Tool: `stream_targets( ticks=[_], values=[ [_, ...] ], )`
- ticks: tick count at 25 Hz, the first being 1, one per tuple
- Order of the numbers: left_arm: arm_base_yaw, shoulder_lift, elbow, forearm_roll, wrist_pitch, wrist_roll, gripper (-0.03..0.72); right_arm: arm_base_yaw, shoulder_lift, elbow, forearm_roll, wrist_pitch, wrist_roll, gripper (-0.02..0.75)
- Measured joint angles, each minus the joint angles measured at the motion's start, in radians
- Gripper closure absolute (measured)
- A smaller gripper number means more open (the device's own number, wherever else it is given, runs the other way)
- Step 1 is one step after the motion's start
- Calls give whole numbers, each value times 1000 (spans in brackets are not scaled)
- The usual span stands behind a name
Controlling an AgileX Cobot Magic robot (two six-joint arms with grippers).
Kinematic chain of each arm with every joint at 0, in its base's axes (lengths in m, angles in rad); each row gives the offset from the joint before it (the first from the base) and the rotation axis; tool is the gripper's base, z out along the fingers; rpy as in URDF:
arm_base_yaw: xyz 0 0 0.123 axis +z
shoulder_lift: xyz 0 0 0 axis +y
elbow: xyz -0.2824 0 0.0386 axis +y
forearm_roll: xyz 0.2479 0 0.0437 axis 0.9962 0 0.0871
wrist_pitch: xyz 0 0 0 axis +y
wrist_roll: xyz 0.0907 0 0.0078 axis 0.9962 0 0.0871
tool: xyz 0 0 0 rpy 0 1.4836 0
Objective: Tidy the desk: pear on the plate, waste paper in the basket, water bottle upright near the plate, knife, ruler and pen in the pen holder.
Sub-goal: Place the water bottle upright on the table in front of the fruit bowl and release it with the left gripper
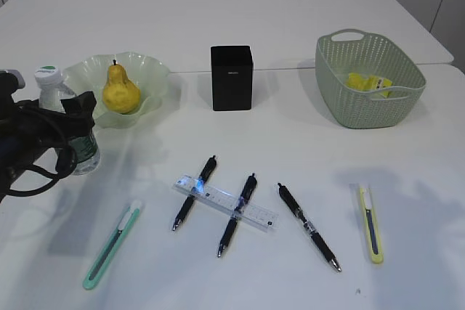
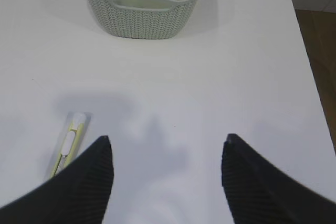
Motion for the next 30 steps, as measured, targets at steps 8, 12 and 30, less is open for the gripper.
stream_targets(
  ticks=[8,12,30],
  values=[
    [0,-38,0,0,-3,-4,67,0,0,0,0,0,0,227],
    [10,-96,0,0,15,-2,67,0,0,0,0,0,0,227],
    [17,-347,0,23,226,29,71,0,0,0,0,0,0,227]
  ],
)
